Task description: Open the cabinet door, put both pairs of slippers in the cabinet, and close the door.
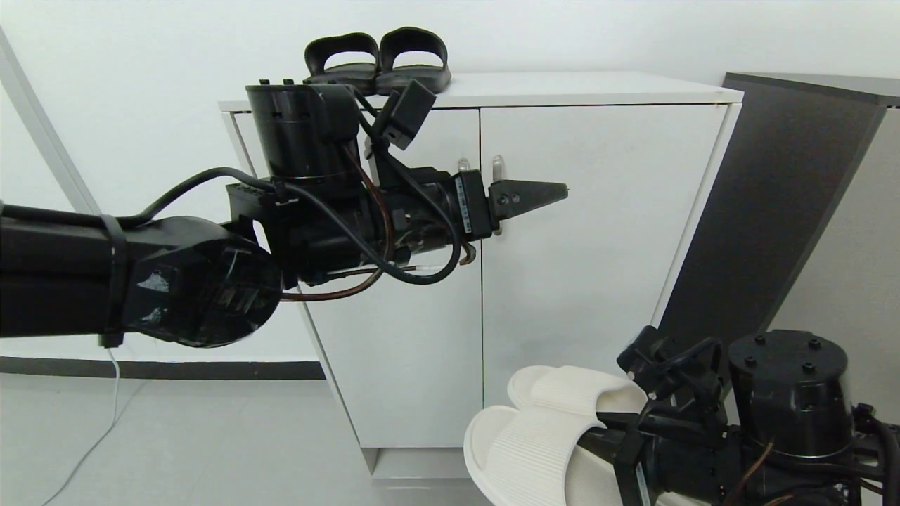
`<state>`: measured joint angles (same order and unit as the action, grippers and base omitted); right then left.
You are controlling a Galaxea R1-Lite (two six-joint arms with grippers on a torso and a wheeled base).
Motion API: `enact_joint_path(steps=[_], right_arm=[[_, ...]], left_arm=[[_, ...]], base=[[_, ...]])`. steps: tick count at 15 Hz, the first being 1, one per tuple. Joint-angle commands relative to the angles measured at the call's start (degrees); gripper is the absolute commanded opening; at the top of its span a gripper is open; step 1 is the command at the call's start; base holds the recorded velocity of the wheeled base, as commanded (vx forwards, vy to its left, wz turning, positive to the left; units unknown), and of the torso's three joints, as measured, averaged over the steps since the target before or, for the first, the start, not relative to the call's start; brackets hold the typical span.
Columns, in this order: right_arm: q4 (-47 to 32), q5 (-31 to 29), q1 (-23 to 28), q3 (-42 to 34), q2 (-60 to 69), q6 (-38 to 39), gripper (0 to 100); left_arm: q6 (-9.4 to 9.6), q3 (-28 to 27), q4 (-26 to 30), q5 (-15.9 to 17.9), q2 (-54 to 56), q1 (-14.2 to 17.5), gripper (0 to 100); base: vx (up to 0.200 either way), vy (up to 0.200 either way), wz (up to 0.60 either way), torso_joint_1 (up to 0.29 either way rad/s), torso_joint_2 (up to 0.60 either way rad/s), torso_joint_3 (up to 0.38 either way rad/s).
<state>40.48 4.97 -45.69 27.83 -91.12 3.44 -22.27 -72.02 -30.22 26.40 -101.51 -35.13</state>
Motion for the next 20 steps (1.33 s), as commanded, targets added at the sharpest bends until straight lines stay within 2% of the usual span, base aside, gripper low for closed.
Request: enact_joint_path(steps=[1,6,9,14,18,19,20], right_arm=[[0.0,0.0,0.0,0.0,-0.2,0.0,0],[0.0,0.0,0.2,0.0,-0.2,0.0,0],[0.0,0.0,0.2,0.1,-0.3,0.0,0],[0.1,0.0,0.2,0.1,-0.3,0.0,0],[0.1,-0.1,0.2,0.1,-0.2,0.0,0],[0.1,-0.1,0.3,0.1,-0.2,0.0,0],[0.1,-0.1,0.3,0.0,-0.2,0.0,0]], left_arm=[[0.04,-1.9,-0.1,-1.2,-1.8,1.1,100],[0.04,-8.9,0.2,-7.5,-7.7,1.6,100],[0.56,-9.5,0.3,-9.4,-8.8,1.7,100],[0.56,-10.7,0.7,-10.0,-9.7,2.0,100],[0.56,-14.3,2.2,-9.9,-12.6,1.9,100],[0.56,-14.3,2.2,-9.9,-12.7,1.9,0],[0.48,-13.9,2.2,-9.9,-12.7,1.9,0]], base=[[0.0,0.0,0.0,0.0,0.0,0.0],[0.0,0.0,0.0,0.0,0.0,0.0],[0.0,0.0,0.0,0.0,0.0,0.0],[0.0,0.0,0.0,0.0,0.0,0.0],[0.0,0.0,0.0,0.0,0.0,0.0],[0.0,0.0,0.0,0.0,0.0,0.0],[0.0,0.0,0.0,0.0,0.0,0.0]])
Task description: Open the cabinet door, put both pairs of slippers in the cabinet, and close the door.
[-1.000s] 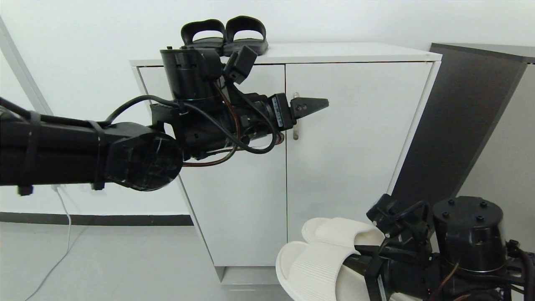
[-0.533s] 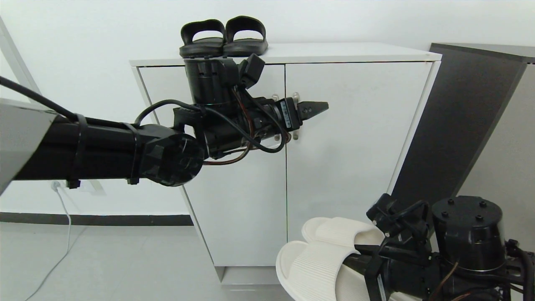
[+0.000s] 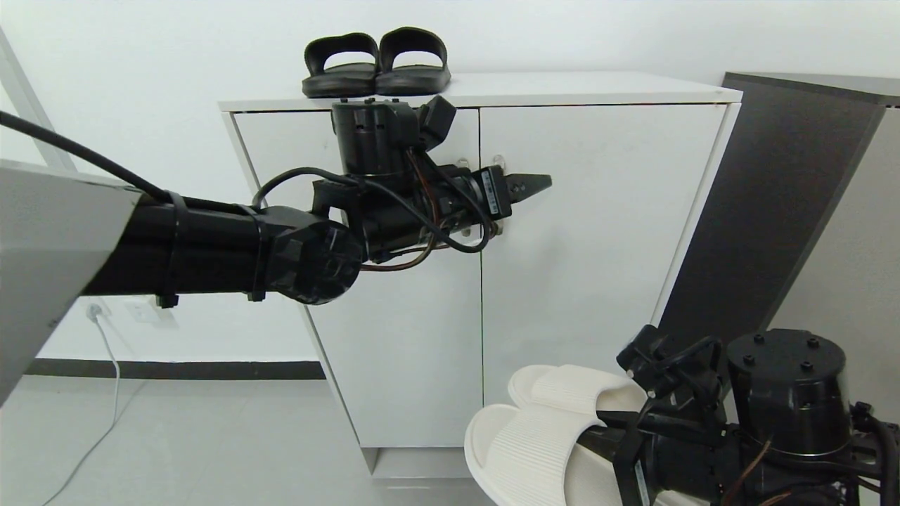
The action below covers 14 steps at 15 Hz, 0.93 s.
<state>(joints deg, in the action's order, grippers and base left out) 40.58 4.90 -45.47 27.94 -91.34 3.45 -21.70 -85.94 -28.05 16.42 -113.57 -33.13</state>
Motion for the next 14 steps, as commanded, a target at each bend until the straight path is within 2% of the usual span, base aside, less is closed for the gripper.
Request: enact_joint_path(steps=[1,5,12,14], right_arm=[[0.0,0.0,0.0,0.0,-0.1,0.1,0],[0.1,0.1,0.0,-0.1,-0.2,0.1,0],[1.9,2.2,-0.1,-1.7,0.0,0.0,0],[4.8,5.6,-0.4,-3.9,0.2,-1.0,0]], left_arm=[[-0.1,0.3,0.0,0.1,-0.4,-0.1,0],[-0.1,3.6,-0.3,0.1,2.1,-0.3,0],[-0.01,16.7,-3.9,0.0,11.1,-3.3,0],[-0.01,20.5,-3.9,0.1,14.4,-4.8,0]], base=[[0.0,0.0,0.0,0.0,0.0,0.0],[0.0,0.0,0.0,0.0,0.0,0.0],[0.0,0.0,0.0,0.0,0.0,0.0],[0.0,0.0,0.0,0.0,0.0,0.0]])
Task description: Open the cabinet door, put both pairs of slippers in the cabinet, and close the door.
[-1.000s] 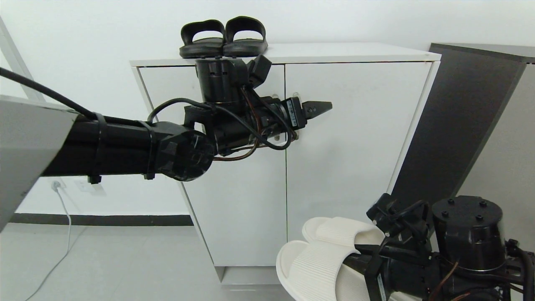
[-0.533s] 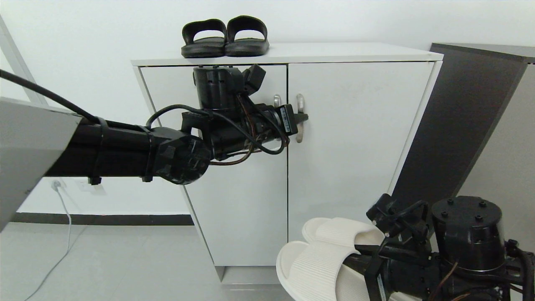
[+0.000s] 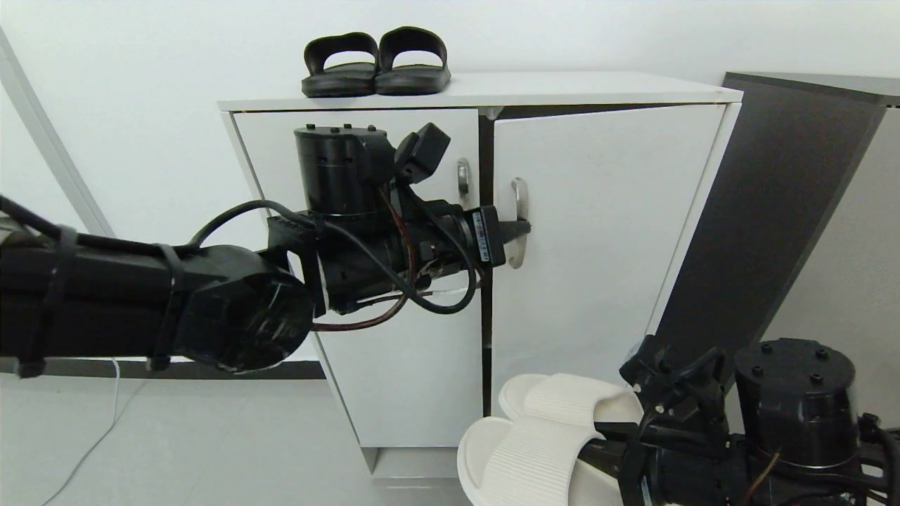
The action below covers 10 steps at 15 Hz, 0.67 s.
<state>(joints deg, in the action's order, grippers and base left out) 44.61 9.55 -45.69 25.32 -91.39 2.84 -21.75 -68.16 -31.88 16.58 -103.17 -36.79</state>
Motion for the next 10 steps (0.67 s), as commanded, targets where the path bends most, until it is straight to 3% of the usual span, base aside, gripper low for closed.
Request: enact_joint_path(steps=[1,5,10], right_arm=[[2.6,2.6,-0.4,-2.6,0.4,-1.4,0],[6.6,7.2,-0.8,-7.4,0.4,-6.3,0],[6.6,7.0,-0.9,-7.9,0.4,-7.2,0]], left_arm=[[0.04,3.6,-0.1,-0.1,5.1,-1.5,0],[0.04,9.1,0.0,-0.1,11.5,-2.9,0],[-0.4,8.8,-0.1,0.3,10.4,-0.4,0]], base=[[0.0,0.0,0.0,0.0,0.0,0.0],[0.0,0.0,0.0,0.0,0.0,0.0],[0.0,0.0,0.0,0.0,0.0,0.0]])
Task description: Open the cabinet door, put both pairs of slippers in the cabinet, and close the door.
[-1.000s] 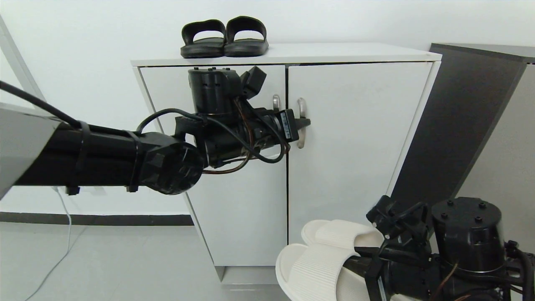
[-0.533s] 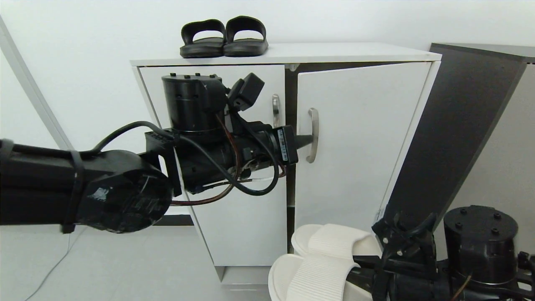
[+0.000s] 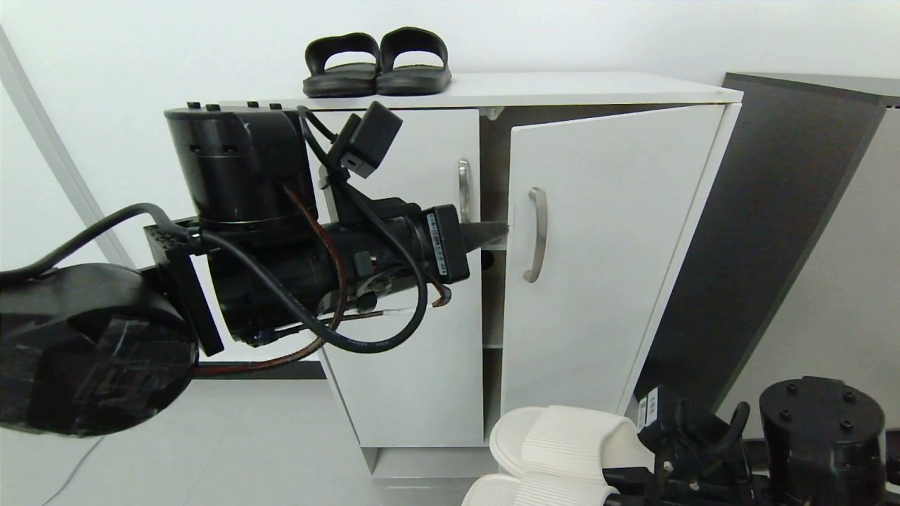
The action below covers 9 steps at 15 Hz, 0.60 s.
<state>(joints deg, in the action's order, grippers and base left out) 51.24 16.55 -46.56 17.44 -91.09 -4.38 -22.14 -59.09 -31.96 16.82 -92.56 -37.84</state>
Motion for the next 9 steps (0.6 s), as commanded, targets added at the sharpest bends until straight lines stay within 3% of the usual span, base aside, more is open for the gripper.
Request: enact_joint_path(steps=[1,5,9], right_arm=[[0.0,0.0,0.0,0.0,0.1,0.0,0],[-0.1,-0.2,-1.3,0.0,0.3,0.0,0],[-0.1,-0.1,-1.5,-0.6,0.1,0.0,0]], left_arm=[[-0.01,-0.4,-0.1,0.1,-0.6,0.9,0],[-1.77,-3.9,-0.1,0.2,-5.4,4.5,0],[-5.11,-10.3,0.0,0.4,-10.7,4.8,0]], base=[[0.0,0.0,0.0,0.0,0.0,0.0],[0.0,0.0,0.0,0.0,0.0,0.0],[0.0,0.0,0.0,0.0,0.0,0.0]])
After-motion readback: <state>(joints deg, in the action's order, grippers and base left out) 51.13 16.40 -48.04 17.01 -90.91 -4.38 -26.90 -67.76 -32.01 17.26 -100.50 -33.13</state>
